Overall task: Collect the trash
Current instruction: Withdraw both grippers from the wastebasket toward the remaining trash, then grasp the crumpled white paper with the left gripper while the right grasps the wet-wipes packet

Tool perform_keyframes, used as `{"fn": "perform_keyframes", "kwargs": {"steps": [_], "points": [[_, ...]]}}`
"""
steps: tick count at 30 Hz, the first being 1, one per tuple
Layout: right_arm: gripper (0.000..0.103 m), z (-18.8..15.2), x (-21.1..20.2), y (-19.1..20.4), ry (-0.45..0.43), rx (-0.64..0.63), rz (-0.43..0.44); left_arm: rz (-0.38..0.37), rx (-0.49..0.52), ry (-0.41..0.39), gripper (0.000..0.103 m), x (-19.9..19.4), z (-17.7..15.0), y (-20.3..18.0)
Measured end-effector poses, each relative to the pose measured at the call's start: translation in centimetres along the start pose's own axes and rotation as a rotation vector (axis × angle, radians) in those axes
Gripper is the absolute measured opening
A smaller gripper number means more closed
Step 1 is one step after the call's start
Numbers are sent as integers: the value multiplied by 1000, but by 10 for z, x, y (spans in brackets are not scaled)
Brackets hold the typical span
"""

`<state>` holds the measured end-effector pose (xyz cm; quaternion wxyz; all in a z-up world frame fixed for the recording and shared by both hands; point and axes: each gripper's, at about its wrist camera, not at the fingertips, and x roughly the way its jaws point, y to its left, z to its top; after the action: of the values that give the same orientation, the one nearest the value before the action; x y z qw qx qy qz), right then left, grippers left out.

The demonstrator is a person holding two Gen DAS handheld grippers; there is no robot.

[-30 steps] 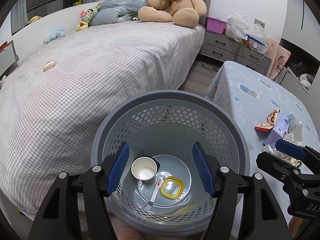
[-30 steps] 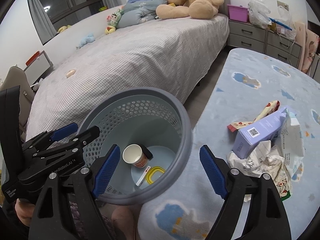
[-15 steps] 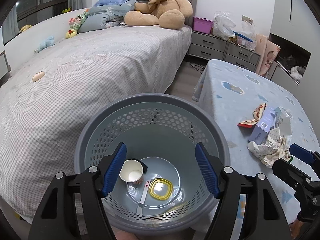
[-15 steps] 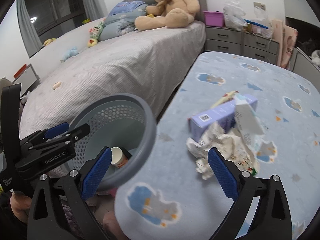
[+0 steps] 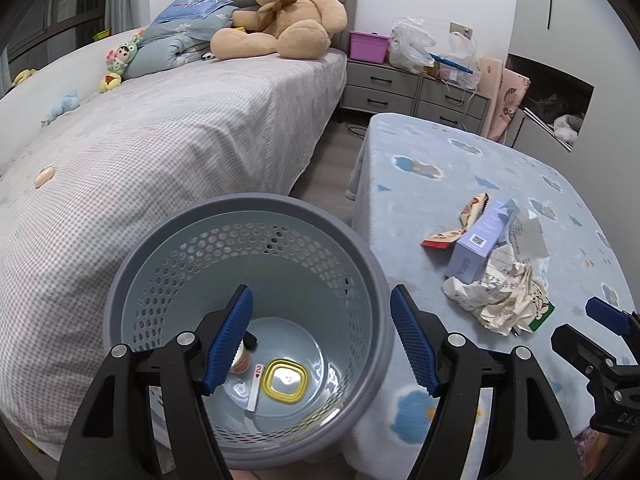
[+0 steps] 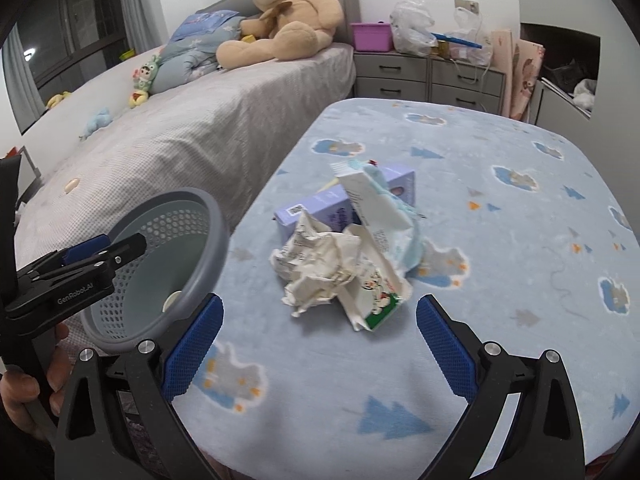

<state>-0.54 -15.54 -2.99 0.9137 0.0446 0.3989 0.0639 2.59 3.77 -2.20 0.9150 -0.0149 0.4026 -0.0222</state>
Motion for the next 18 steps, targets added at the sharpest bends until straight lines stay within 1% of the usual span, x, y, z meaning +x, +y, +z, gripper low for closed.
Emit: {"fn": "perform_keyframes", "kwargs": {"steps": [5, 12, 18], "points": [[96, -1, 1, -16, 3, 11, -36, -12, 19, -2, 68, 0, 0, -11], [97, 1, 9, -37, 37, 33, -44, -23, 31, 2, 68, 1, 0, -19], [97, 13, 19, -56, 53, 52, -37, -27, 41, 7, 68, 4, 1, -29]]}}
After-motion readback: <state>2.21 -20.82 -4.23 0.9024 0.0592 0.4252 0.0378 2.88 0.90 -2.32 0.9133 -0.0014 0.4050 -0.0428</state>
